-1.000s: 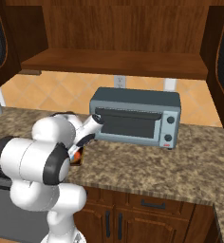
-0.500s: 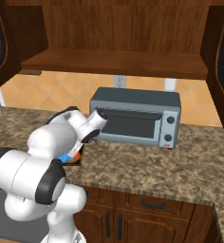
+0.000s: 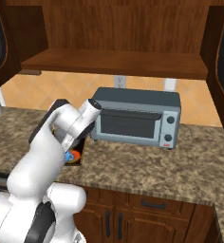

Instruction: Pick the kettle from the counter and place it on the tray. Then pick the mug from the cabinet and place it on the tray. Then close the cabinet doors.

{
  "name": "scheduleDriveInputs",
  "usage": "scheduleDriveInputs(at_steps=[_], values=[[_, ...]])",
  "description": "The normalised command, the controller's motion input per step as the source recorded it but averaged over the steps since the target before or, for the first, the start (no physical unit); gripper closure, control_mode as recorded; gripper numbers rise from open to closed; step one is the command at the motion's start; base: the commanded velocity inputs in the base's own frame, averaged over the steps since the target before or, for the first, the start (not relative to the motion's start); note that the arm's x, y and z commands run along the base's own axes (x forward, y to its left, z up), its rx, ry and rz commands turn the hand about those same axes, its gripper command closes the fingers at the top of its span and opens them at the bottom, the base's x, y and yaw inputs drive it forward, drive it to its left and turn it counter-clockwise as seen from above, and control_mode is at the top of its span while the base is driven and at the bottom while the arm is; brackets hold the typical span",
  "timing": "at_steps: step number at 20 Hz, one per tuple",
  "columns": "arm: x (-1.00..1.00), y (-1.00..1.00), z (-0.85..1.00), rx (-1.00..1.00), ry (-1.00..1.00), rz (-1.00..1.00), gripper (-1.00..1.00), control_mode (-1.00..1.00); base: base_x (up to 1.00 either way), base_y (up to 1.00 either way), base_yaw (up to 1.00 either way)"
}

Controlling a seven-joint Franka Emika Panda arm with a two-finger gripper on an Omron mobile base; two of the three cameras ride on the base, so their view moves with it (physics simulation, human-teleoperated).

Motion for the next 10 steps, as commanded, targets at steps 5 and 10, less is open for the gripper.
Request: scheduleDriveInputs(at_steps=[5,10], values=[[-0.55,0.19,0.55,0.0,-0.17,0.13,-1.0,-1.0,0.0,0.0,0.0],[-0.48,0.19,0.52,0.0,-0.31,0.25,-1.0,-1.0,0.0,0.0,0.0]])
